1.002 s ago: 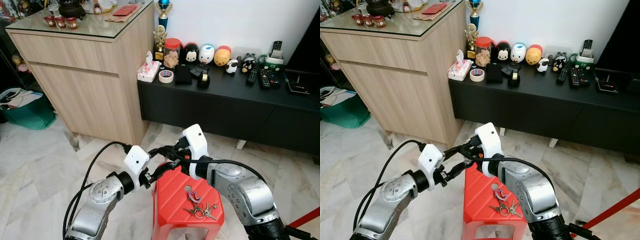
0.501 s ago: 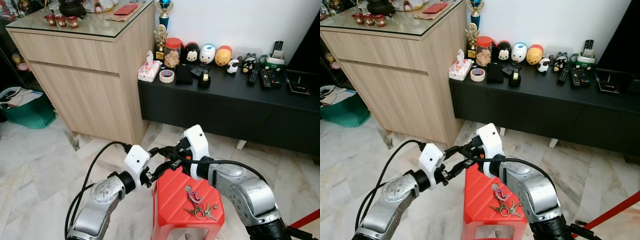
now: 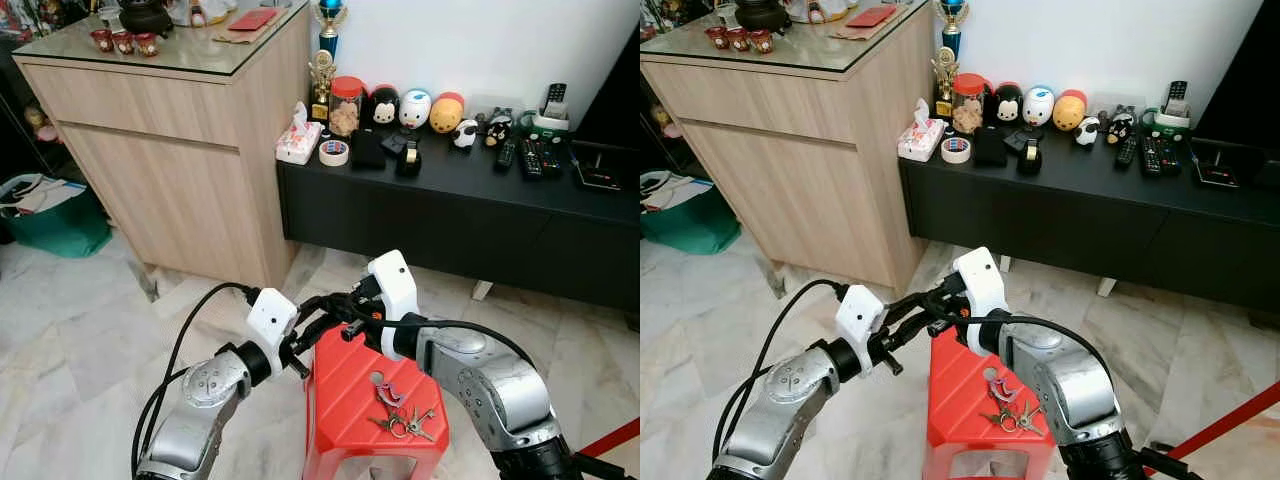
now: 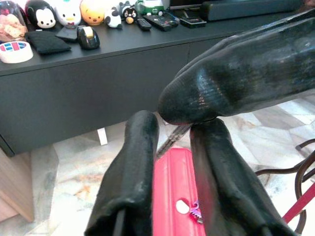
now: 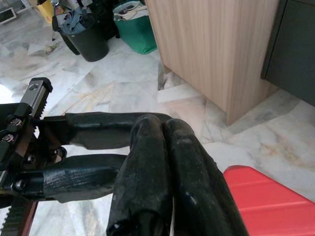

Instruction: Hang keys on a hook

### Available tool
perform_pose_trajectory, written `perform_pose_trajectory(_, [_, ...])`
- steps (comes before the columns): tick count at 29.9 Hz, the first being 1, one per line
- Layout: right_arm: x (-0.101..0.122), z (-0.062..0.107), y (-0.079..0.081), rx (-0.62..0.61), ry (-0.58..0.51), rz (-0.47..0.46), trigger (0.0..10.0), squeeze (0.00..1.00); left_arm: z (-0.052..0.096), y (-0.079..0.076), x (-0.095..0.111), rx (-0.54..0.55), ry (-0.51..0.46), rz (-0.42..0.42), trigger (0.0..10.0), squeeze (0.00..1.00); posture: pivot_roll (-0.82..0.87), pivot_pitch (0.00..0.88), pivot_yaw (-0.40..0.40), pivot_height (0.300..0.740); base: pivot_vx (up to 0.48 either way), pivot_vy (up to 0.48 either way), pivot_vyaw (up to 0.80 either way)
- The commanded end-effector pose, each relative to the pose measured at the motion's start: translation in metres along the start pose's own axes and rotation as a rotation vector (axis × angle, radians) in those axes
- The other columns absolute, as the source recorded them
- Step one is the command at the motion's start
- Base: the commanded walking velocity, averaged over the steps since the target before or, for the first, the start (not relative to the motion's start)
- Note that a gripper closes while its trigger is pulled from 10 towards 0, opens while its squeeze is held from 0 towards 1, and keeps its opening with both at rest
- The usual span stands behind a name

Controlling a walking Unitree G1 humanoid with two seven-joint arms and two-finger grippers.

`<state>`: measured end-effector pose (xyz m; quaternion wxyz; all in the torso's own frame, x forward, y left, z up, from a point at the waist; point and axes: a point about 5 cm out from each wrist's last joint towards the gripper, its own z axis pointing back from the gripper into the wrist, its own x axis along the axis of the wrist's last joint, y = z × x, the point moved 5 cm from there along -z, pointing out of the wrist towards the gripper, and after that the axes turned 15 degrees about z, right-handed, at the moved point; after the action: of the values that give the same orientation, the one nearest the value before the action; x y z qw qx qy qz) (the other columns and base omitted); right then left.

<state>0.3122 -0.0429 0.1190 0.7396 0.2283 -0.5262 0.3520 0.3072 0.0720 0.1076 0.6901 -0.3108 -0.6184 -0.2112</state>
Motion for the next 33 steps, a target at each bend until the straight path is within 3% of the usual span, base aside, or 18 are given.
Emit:
perform_pose_trajectory(1, [0.001, 0.000, -0.001, 0.000, -0.003, -0.003, 10.0, 0.00, -0.001, -0.001, 0.007, -0.012, -0.030, -0.005, 0.0, 0.00, 0.08, 0.044, -0.051, 0.740, 0.000, 0.000, 0.00])
perform_pose_trajectory(13, [0.001, -0.001, -0.002, -0.006, -0.006, -0.008, 10.0, 0.00, 0.000, -0.008, 0.005, -0.047, -0.027, 0.003, 0.0, 0.00, 0.08, 0.048, -0.051, 0.740, 0.000, 0.000, 0.00])
perform_pose_trajectory(33, [-0.004, -0.001, -0.021, -0.076, 0.019, -0.021, 10.0, 0.00, 0.005, -0.015, -0.003, -0.090, 0.019, -0.006, 0.0, 0.00, 0.08, 0.050, -0.056, 0.740, 0.000, 0.000, 0.00])
